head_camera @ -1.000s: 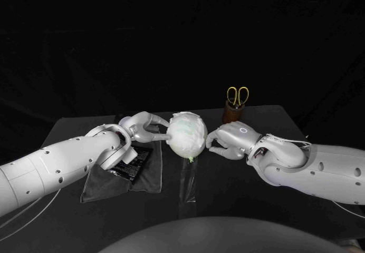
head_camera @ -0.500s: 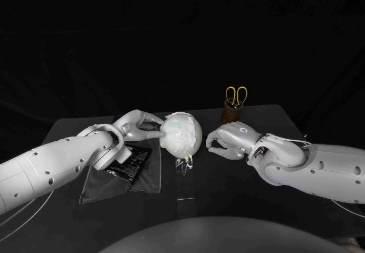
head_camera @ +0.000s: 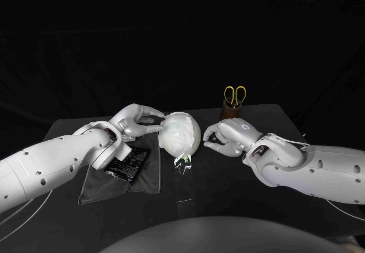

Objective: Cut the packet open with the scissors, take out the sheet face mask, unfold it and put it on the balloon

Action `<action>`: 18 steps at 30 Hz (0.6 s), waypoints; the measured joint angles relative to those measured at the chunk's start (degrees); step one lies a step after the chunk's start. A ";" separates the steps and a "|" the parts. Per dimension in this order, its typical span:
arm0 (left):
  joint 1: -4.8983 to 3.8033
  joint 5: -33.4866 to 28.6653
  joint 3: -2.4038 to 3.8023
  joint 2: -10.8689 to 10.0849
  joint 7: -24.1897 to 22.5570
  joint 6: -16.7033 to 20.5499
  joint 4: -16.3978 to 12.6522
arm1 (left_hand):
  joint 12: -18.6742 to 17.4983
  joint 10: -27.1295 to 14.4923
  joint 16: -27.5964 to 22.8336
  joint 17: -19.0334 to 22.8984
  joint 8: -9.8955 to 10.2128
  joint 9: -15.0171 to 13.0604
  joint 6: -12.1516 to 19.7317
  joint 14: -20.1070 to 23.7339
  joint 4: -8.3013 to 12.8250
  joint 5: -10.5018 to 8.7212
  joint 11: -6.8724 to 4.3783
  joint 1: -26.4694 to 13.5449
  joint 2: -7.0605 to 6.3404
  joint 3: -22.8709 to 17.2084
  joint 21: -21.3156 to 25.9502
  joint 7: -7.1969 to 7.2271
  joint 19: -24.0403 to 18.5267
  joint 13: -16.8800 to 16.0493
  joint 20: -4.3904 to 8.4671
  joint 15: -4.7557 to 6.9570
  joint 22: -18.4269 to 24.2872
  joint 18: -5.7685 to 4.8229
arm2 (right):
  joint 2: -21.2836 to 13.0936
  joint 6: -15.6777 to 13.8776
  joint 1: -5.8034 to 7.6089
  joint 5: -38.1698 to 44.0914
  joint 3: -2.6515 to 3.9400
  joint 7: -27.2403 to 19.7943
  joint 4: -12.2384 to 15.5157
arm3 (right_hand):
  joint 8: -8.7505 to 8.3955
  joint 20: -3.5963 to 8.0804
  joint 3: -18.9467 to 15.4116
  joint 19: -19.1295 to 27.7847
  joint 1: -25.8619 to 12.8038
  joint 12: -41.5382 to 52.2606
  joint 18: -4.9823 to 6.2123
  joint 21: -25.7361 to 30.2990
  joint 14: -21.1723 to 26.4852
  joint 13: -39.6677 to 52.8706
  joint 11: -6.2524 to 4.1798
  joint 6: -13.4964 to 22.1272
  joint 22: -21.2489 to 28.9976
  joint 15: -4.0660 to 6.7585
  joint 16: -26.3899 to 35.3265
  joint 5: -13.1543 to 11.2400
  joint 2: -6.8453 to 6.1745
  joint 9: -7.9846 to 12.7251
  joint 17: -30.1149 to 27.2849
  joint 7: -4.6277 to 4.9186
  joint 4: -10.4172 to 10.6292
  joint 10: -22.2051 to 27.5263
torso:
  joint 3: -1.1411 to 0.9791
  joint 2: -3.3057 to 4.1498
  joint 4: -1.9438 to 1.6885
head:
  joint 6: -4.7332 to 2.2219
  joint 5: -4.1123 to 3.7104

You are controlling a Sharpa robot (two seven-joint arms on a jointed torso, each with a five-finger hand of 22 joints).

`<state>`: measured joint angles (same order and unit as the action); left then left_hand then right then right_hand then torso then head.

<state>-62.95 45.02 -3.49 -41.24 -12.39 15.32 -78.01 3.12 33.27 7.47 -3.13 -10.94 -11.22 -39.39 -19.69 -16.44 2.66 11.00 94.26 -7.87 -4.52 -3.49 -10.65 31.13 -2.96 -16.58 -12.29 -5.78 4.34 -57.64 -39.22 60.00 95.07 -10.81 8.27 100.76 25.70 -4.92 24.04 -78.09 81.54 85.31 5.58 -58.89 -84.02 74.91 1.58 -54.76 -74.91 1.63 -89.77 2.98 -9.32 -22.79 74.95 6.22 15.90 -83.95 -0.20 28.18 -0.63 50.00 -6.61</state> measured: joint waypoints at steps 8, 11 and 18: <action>-0.03 1.48 -0.01 1.90 -0.51 0.42 0.94 | -0.21 -1.10 -0.72 0.08 0.33 0.17 0.77 0.66 -0.31 0.00 -0.34 -0.12 -1.14 0.69 0.00 0.09 -0.58 0.12 -0.16 -0.22 0.35 0.00 | 1.84 -6.18 0.21 -2.61 0.22 1.53 0.50 | 0.00 0.09 0.00 -0.09 -0.22 0.00 -0.01 0.46 0.00 0.03 0.00 0.00 -0.03 0.00 0.02 0.00 -0.22 0.32 0.00 0.00 0.00 0.00 | -0.04 0.00 -0.02 | 0.00 0.18; 0.01 2.40 -0.15 2.65 -0.47 0.44 1.76 | -0.29 -2.47 -1.45 0.30 0.67 0.44 1.96 2.01 -0.47 0.00 -0.68 -0.18 -1.80 1.64 0.31 0.30 -2.76 0.19 -0.21 -0.28 0.83 0.00 | 2.56 -7.65 0.52 -3.05 0.32 1.94 0.23 | -0.23 0.09 0.00 -0.09 -0.22 0.00 -0.02 0.62 0.00 0.04 -0.01 0.00 -0.04 0.00 0.11 0.00 -0.22 0.43 0.00 0.00 0.00 0.00 | -0.01 0.01 -0.04 | 0.00 0.18; 0.38 4.47 -0.36 4.76 -0.01 0.44 3.66 | -0.29 -3.27 -1.78 0.39 0.89 0.53 2.48 2.61 -0.40 0.00 -1.07 -0.47 -2.10 2.46 0.44 0.40 -4.04 0.19 -0.14 -0.30 1.17 0.00 | 5.20 -9.52 1.21 -3.25 0.49 3.00 -1.63 | -0.80 0.07 0.00 -0.07 -0.78 0.00 -0.32 1.76 0.06 0.04 0.49 0.72 -0.04 -0.35 -0.03 0.00 -0.78 0.93 -0.01 0.49 0.00 -0.07 | 0.08 0.07 -0.07 | 0.00 -0.01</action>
<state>-62.57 49.49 -3.85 -36.48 -12.40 15.77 -74.35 2.83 30.00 5.69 -2.74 -10.05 -10.69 -36.92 -17.07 -16.84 2.66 9.93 93.78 -9.97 -2.05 -3.04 -10.24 27.09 -2.77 -16.72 -12.59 -4.60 4.34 -52.45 -48.74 61.21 91.82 -10.32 11.26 99.14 24.90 -4.85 24.04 -78.16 80.77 85.30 5.26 -57.14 -83.96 74.95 2.07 -54.03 -74.95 1.28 -89.80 2.98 -10.10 -21.87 74.94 6.71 15.90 -84.02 -0.13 28.25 -0.70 50.00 -6.62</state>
